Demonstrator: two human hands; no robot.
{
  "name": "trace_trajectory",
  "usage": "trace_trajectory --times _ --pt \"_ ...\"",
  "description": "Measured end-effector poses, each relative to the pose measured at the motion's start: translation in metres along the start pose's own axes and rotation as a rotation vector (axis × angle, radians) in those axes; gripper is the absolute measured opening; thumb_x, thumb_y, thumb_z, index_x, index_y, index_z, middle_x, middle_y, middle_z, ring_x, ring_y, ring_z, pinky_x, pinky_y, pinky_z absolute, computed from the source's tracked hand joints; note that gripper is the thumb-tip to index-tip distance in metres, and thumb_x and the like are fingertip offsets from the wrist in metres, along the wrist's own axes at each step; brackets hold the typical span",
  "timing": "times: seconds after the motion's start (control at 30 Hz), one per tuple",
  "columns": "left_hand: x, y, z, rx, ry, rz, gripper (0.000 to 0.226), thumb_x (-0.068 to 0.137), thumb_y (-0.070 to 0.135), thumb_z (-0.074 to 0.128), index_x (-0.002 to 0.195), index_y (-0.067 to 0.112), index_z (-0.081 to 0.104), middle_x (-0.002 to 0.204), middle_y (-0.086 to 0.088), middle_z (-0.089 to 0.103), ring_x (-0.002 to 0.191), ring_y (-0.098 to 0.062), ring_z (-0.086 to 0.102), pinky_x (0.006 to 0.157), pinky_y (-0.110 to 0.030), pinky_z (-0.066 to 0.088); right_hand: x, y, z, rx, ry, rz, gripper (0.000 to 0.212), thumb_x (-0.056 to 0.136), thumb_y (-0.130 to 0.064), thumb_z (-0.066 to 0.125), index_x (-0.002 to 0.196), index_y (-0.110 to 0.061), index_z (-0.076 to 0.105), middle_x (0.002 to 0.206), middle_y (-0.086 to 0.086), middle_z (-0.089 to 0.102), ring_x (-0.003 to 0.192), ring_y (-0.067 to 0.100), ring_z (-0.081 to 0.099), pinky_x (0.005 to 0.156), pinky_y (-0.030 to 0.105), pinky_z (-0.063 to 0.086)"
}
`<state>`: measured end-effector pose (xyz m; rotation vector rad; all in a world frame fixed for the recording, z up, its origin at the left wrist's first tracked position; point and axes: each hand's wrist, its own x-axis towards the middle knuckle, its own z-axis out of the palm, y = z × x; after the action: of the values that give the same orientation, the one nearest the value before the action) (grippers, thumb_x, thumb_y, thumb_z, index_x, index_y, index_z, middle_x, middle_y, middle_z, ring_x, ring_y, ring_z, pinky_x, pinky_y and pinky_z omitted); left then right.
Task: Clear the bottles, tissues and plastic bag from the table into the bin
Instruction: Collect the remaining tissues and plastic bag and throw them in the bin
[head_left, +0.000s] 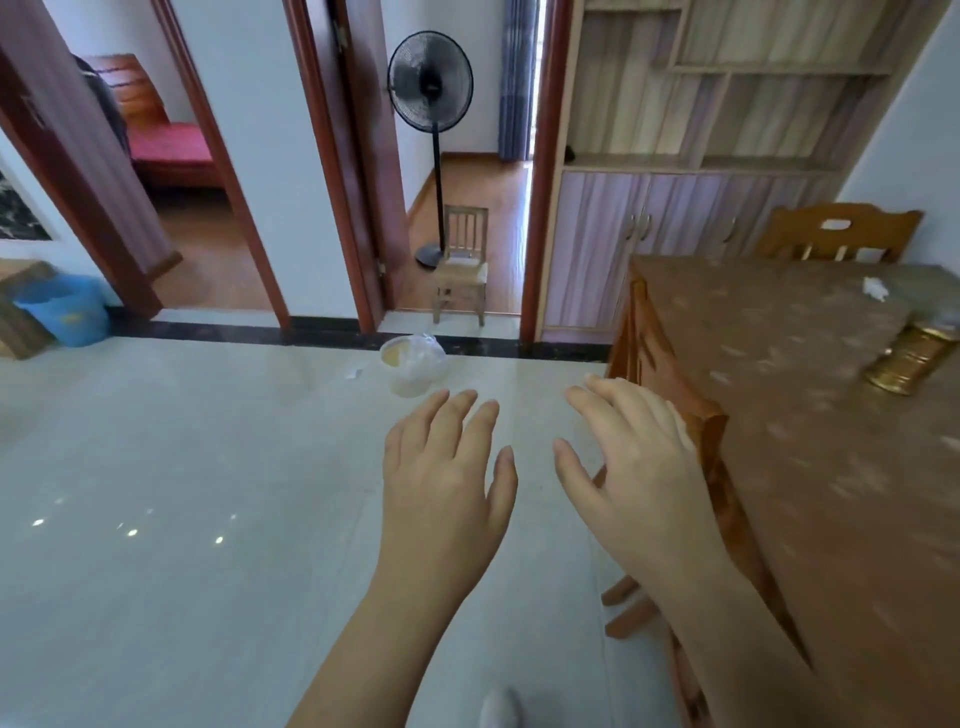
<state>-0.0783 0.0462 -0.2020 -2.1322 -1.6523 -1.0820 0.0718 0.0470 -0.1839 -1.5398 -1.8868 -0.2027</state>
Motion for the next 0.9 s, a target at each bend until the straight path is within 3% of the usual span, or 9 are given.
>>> trace_trajectory --times 0.13,0.43,0.73,0.9 --pt "0.064 -0.019 0.043 0.001 -0.038 0.032 0.038 0.084 0.029 0.044 0.11 0.008 0.061 0.114 -0.012 0.065 0.112 -0.03 0.055 0.092 -0.042 0.042 0.062 0.029 0.035 -0.023 0.031 0.022 0.043 0.08 -0.032 0.054 0.116 -0.011 0.06 0.118 0.012 0.063 0.11 0.032 0.056 0.095 0.043 0.031" --pt "0.198 -0.042 0.139 -0.087 -0.05 0.073 0.038 0.085 0.029 0.044 0.112 0.008 0.061 0.114 -0.008 0.064 0.113 -0.027 0.052 0.097 -0.034 0.033 0.186 0.097 0.095 -0.06 0.106 0.099 0.042 0.08 -0.031 0.055 0.116 -0.011 0.061 0.116 0.01 0.064 0.109 0.029 0.056 0.093 0.051 0.042" --pt "0.307 -0.089 0.242 -0.164 -0.091 0.139 0.04 0.084 0.03 0.044 0.112 0.007 0.061 0.112 -0.011 0.065 0.11 -0.031 0.056 0.094 -0.044 0.041 0.287 0.146 0.166 -0.212 0.187 0.111 0.042 0.074 -0.032 0.059 0.108 -0.007 0.064 0.108 0.014 0.067 0.102 0.031 0.059 0.09 0.049 0.035" --pt "0.397 -0.134 0.303 -0.226 -0.089 0.218 0.04 0.083 0.031 0.043 0.111 0.007 0.061 0.113 -0.011 0.065 0.112 -0.032 0.055 0.096 -0.049 0.042 0.381 0.161 0.22 -0.223 0.191 0.143 0.042 0.077 -0.032 0.057 0.109 -0.005 0.064 0.109 0.017 0.066 0.101 0.036 0.061 0.088 0.055 0.044"
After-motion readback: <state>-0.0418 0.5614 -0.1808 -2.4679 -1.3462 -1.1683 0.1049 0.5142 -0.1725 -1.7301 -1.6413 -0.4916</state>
